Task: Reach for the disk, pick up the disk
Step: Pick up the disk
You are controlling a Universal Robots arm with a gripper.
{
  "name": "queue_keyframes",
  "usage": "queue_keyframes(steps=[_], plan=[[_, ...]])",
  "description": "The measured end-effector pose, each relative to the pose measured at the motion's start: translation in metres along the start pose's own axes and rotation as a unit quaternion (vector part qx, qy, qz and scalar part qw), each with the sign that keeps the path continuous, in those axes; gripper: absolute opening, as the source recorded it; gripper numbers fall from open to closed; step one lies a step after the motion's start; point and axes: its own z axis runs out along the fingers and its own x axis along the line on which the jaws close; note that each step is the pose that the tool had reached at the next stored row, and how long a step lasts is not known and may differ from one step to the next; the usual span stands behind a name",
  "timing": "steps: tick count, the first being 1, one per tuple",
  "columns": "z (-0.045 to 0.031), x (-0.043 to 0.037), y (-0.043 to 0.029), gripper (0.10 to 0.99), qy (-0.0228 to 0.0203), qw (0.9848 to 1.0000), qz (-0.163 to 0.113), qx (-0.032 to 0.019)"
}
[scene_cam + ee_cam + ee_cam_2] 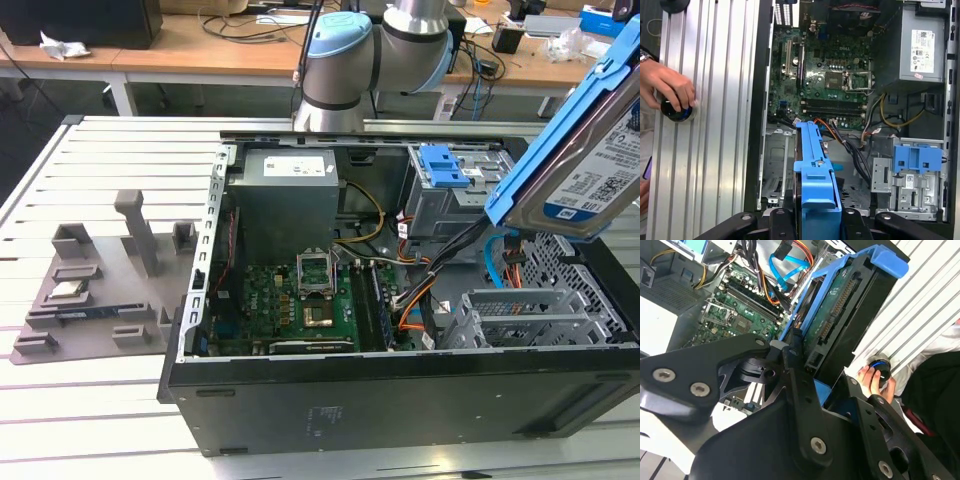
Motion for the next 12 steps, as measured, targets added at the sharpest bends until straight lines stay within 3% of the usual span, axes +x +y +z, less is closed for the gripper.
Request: queue_keyframes(steps=[5, 12], plan=[[0.0032, 0.0004, -0.0009, 0.365, -0.0011, 0.9998, 0.022, -0.0002], [0.0053, 0.0032, -0.0059, 0.365, -0.0011, 0.9997, 0.023, -0.0002]])
